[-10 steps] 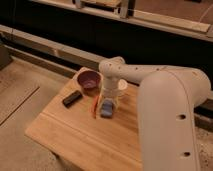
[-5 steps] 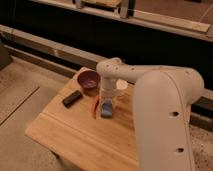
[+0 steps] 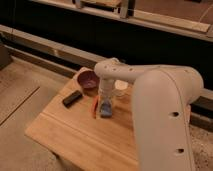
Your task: Wipe the white sponge on the table
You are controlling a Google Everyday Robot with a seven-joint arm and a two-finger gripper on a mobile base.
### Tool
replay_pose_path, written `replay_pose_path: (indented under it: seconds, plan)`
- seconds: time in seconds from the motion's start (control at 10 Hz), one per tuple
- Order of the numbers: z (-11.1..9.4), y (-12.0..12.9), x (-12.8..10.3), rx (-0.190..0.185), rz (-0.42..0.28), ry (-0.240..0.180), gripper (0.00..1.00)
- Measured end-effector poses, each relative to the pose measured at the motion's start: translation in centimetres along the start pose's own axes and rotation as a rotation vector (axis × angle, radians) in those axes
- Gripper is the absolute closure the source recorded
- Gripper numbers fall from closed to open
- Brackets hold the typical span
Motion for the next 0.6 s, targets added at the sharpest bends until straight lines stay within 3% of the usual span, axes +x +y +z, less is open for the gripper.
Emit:
replay_pose_path:
  seconds: [0.4, 0.6]
  plan:
    - [0.1, 0.7, 0.6, 0.008, -0.023, 0.001, 1.00]
    - [0.1, 2.0, 1.5, 0.031, -0.067, -0.010, 1.00]
